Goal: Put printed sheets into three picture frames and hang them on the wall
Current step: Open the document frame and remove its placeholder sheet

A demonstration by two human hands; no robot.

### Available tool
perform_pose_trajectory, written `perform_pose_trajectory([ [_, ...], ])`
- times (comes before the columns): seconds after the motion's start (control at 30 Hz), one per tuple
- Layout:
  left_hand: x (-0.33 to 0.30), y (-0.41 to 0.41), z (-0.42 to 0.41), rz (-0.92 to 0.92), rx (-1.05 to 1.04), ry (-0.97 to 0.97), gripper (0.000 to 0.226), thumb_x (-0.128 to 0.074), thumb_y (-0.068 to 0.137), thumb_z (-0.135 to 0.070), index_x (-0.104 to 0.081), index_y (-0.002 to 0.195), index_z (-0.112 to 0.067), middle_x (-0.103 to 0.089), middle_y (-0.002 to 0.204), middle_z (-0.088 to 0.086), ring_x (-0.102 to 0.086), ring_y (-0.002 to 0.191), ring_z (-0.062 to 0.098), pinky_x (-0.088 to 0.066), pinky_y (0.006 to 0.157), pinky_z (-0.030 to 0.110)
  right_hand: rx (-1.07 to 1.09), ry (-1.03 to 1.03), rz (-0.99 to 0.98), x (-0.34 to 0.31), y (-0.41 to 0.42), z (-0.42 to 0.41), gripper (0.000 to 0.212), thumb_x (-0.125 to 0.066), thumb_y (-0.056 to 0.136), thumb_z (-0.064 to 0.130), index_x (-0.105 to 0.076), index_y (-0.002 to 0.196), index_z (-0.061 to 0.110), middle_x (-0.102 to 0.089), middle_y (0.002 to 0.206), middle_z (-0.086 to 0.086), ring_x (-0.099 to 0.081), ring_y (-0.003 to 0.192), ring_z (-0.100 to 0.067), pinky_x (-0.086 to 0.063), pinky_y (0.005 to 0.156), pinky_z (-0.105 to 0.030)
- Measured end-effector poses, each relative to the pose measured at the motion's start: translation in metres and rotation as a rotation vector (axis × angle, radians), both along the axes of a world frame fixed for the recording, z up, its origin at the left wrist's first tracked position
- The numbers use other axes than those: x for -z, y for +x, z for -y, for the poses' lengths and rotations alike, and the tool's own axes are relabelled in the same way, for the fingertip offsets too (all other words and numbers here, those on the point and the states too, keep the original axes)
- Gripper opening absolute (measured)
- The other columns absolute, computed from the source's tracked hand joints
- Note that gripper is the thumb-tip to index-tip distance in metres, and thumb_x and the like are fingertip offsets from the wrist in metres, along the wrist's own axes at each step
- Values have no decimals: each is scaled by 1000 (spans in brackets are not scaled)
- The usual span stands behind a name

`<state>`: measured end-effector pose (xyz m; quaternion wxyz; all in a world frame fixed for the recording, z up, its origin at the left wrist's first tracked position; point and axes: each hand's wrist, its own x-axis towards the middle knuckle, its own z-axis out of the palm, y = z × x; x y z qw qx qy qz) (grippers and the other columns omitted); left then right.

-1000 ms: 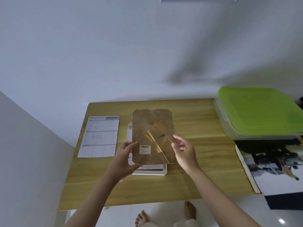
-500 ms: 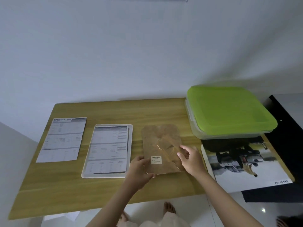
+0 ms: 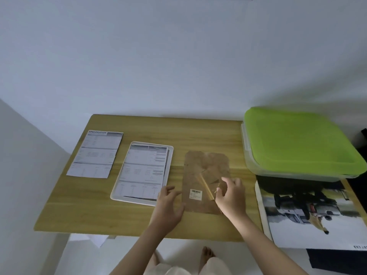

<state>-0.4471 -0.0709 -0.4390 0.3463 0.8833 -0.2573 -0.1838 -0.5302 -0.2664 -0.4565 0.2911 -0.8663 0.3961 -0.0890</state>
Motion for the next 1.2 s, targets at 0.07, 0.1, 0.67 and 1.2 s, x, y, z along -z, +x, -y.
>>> perform_pose_trajectory([
  [0.07, -4, 10, -16, 53, -76, -23, 41, -68, 81, -22, -58, 121, -16, -44, 126, 2, -44, 121, 17, -35, 93, 20, -58, -38, 61, -6, 18, -10, 36, -63, 81, 15, -60, 117, 13, -53, 108, -5, -50, 106, -26, -47, 87, -39],
  [0.1, -5, 17, -25, 75, -128, -25, 41, -68, 81, -21, -59, 120, -16, -46, 125, 2, -44, 120, 19, -36, 91, 22, -89, -43, 87, -10, 30, -16, 35, -63, 82, 15, -61, 116, 13, -55, 109, -5, -50, 106, -27, -46, 87, -38],
  [0.67, 17, 95, -114, 135, -69, 167, 57, -62, 82, -44, -47, 131, -21, -32, 146, -5, -30, 130, 20, -41, 103, 38, -533, -114, -321, -22, 175, -89, 75, -53, 84, 51, -23, 145, 19, -24, 153, 0, -22, 136, -25, -29, 107, -44],
  [1.2, 25, 101, -123, 105, -54, 74, 52, -63, 80, -46, -51, 125, -22, -35, 141, -7, -29, 126, 19, -43, 99, 35, -411, -72, -313, -30, 182, -114, 77, -61, 77, 42, -24, 143, 25, -37, 144, 4, -30, 128, -26, -29, 102, -44],
])
